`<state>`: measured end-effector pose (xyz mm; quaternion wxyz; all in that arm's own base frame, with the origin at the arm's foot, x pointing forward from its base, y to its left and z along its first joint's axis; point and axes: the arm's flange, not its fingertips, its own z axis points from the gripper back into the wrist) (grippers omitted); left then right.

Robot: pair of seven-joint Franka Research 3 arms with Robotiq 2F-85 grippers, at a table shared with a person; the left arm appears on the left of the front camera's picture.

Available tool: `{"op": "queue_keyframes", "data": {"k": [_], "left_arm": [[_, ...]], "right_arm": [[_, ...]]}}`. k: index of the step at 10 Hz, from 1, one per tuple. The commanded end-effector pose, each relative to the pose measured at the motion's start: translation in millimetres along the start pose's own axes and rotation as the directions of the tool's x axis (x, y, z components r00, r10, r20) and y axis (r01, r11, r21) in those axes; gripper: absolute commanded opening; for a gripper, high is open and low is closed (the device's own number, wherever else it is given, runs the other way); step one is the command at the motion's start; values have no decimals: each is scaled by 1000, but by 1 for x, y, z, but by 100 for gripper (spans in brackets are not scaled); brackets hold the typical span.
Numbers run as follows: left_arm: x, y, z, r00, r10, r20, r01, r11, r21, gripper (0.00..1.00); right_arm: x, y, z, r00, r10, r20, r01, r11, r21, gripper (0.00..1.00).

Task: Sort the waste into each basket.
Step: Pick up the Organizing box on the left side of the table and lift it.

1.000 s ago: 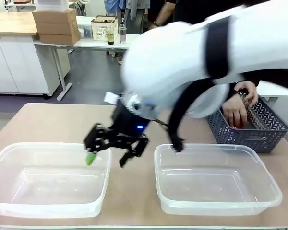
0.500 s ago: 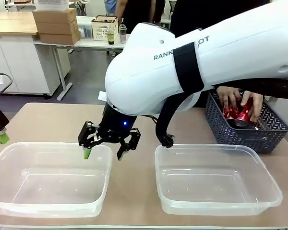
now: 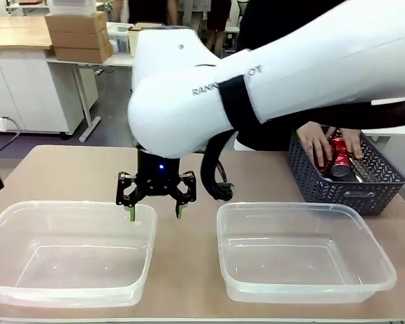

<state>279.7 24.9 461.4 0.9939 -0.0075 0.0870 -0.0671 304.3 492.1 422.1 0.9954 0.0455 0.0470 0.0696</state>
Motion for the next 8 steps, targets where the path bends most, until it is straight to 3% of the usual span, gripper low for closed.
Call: {"op": "queue_keyframes", "data": {"k": [1, 4, 5, 6, 7, 8], "left_arm": [[-66, -3, -112, 998, 37, -42, -39, 999, -37, 100], [-63, -8, -180, 995, 100, 15, -97, 985, -141, 100], [-51, -9, -199, 994, 92, -67, -101, 982, -159, 100], [10, 25, -19, 997, 74, -35, -77, 993, -93, 100], [10, 25, -19, 997, 74, -35, -77, 993, -93, 100], [10, 25, -19, 997, 74, -35, -77, 993, -93, 100]], "right_arm": [[3, 25, -2, 1000, -30, -9, 30, 999, -25, 100], [-5, 38, -1, 998, -65, -20, 64, 997, -47, 100], [-9, 41, 1, 996, -90, -24, 88, 994, -65, 100], [-10, 41, 5, 991, -120, -51, 116, 990, -84, 100], [-9, 32, -5, 998, -38, -43, 37, 999, -17, 100], [-9, 32, -5, 998, -38, -43, 37, 999, -17, 100]]}}
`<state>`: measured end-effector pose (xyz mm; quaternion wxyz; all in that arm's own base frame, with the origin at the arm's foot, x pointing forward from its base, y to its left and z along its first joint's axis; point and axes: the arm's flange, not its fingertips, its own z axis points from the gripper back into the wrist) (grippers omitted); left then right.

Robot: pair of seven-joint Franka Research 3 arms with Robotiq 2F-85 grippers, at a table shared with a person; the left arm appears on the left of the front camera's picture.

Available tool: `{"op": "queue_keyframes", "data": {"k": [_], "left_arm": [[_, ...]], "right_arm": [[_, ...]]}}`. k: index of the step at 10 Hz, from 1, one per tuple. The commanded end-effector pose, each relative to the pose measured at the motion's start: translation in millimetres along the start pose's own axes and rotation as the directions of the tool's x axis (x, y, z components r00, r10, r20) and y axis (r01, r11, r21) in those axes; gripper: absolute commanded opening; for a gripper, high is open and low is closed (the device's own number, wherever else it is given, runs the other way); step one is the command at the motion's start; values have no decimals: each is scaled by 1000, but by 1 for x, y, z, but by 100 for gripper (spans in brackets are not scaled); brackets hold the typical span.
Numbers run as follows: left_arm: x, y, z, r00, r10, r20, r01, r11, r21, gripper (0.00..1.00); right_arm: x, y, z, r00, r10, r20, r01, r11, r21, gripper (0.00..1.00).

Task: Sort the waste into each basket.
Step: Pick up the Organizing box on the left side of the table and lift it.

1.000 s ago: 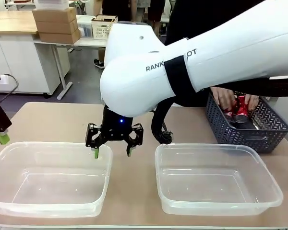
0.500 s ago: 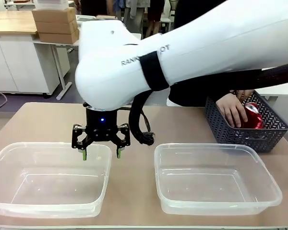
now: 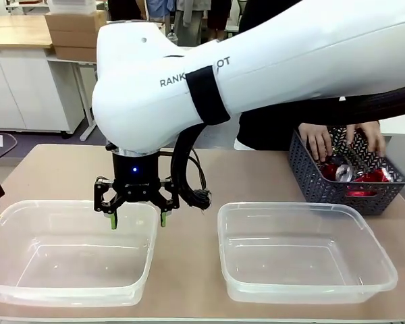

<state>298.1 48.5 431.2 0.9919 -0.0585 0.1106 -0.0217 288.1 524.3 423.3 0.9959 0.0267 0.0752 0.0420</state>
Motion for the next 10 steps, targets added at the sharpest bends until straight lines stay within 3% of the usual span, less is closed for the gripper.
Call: {"op": "queue_keyframes", "data": {"k": [1, 2, 3, 5, 8, 9, 10], "left_arm": [[6, 2, -6, 1000, 6, -11, -6, 1000, -7, 100], [6, -9, -5, 999, -37, 20, 38, 999, -19, 100], [8, -7, -22, 997, -58, -47, 56, 998, -35, 100], [1, -6, -56, 987, -64, -148, 62, 998, -15, 100], [-5, -3, -86, 972, -62, -226, 59, 998, -21, 100], [-5, 0, -87, 972, -85, -217, 78, 996, -40, 100], [-5, 0, -85, 974, -106, -199, 97, 994, -54, 42]], "right_arm": [[2, -2, -2, 1000, 22, 13, -22, 1000, 14, 100], [0, 0, 0, 1000, 0, 0, 0, 1000, 0, 100], [3, -5, -12, 997, -26, -70, 26, 1000, 2, 100], [6, -11, -29, 989, -78, -127, 78, 997, -5, 100], [9, -18, -52, 972, -134, -193, 131, 991, -28, 100], [9, -21, -55, 967, -149, -207, 146, 989, -31, 43], [9, -22, -55, 965, -163, -206, 160, 987, -32, 42]]}}
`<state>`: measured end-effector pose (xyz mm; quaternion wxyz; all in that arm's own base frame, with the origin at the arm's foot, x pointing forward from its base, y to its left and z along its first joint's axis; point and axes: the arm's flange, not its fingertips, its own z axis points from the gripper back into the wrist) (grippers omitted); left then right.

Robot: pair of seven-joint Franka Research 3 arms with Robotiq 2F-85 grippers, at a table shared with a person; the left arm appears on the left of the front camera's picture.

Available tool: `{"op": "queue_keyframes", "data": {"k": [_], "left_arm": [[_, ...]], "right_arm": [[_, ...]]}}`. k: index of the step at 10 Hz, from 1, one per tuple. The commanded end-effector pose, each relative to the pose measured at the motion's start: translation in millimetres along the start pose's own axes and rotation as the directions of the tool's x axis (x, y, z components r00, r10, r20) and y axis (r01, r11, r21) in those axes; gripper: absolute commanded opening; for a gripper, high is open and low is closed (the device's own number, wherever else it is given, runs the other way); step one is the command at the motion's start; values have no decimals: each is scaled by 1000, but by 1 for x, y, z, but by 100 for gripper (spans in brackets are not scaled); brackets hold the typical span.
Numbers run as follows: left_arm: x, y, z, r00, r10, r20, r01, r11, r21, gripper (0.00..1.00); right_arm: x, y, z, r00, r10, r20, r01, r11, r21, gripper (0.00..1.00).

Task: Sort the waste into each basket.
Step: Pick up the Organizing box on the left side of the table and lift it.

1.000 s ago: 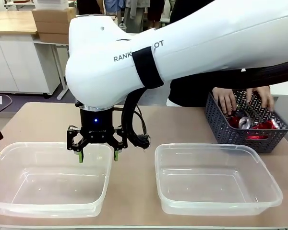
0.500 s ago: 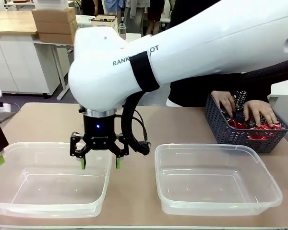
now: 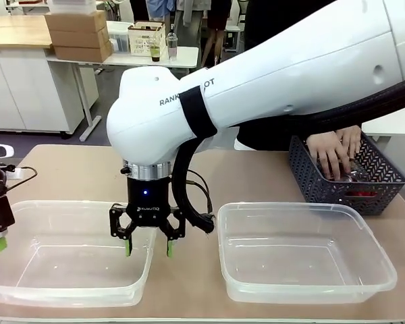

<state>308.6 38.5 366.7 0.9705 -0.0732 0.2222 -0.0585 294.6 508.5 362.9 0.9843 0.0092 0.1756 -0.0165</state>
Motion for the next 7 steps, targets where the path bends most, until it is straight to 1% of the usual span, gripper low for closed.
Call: {"op": "queue_keyframes", "data": {"k": [1, 2, 3, 4, 5, 6, 7], "left_arm": [[-25, 0, -29, 998, -52, 37, 53, 998, -21, 40], [-26, 0, -27, 997, -63, 48, 64, 997, -33, 0], [-27, 0, -27, 997, -62, 55, 64, 997, -46, 0], [-27, -1, -27, 997, -61, 53, 64, 996, -56, 0], [-26, -1, -27, 997, -66, 47, 69, 996, -60, 13], [-26, 0, -27, 997, -69, 45, 71, 996, -59, 4], [-26, -1, -26, 997, -67, 45, 69, 996, -60, 0]], "right_arm": [[-5, -1, 3, 999, -37, 2, 37, 999, 5, 0], [-5, -1, 4, 999, -42, 4, 42, 999, 0, 0], [-3, -1, 3, 999, -48, -6, 48, 999, -11, 0], [-2, 1, 1, 999, -48, -15, 47, 999, -26, 15], [-2, 1, 0, 999, -51, -18, 51, 998, -27, 5], [-2, 0, 0, 998, -59, -18, 58, 998, -26, 0], [-2, 0, 0, 998, -60, -20, 59, 998, -26, 0]]}}
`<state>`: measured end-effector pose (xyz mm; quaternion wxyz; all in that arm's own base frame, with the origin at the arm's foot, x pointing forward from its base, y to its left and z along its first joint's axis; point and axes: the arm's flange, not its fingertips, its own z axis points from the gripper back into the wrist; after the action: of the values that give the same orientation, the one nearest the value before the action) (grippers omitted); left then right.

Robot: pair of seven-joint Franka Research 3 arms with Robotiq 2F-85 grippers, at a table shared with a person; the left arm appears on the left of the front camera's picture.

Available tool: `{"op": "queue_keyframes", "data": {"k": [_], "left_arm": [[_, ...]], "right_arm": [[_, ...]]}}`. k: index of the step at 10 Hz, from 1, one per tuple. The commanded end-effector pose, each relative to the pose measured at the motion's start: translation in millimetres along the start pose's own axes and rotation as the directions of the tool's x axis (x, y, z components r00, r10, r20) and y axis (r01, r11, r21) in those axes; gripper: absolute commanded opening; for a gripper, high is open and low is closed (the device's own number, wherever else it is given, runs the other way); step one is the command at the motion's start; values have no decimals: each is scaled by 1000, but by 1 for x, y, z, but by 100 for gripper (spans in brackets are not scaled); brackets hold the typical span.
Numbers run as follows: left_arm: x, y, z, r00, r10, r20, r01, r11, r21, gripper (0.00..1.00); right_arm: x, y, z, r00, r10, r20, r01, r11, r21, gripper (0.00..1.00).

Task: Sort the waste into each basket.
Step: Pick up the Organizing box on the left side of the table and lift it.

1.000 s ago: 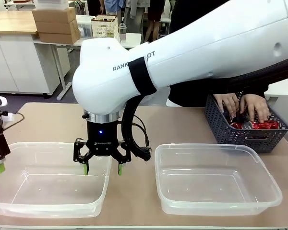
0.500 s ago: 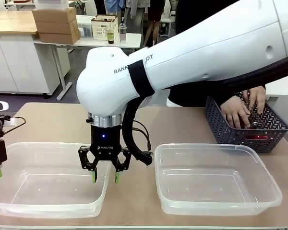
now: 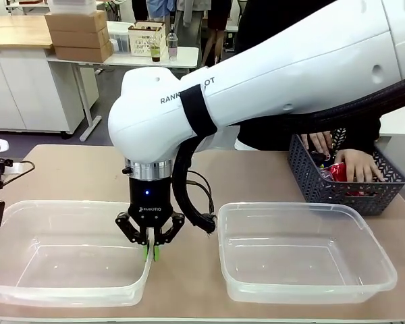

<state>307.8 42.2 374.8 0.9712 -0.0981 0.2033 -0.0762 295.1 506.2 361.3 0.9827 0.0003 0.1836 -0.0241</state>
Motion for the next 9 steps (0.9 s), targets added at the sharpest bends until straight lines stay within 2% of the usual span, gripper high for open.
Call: {"op": "queue_keyframes", "data": {"k": [1, 4, 6, 9], "left_arm": [[-24, -4, -32, 1000, -17, 16, 17, 1000, -26, 0], [-26, -14, -22, 998, 36, 45, -34, 999, -33, 0], [-24, -32, 21, 992, 93, 82, -84, 991, -107, 0], [-13, -73, 81, 995, 39, 93, -23, 985, -169, 0]], "right_arm": [[-3, 1, 0, 999, -43, -15, 43, 999, -19, 0], [-4, -3, 9, 999, -50, -12, 50, 998, -40, 0], [-4, -26, 34, 998, -59, -14, 59, 997, -45, 0], [-29, -67, 63, 998, -54, -16, 53, 998, -32, 0]]}}
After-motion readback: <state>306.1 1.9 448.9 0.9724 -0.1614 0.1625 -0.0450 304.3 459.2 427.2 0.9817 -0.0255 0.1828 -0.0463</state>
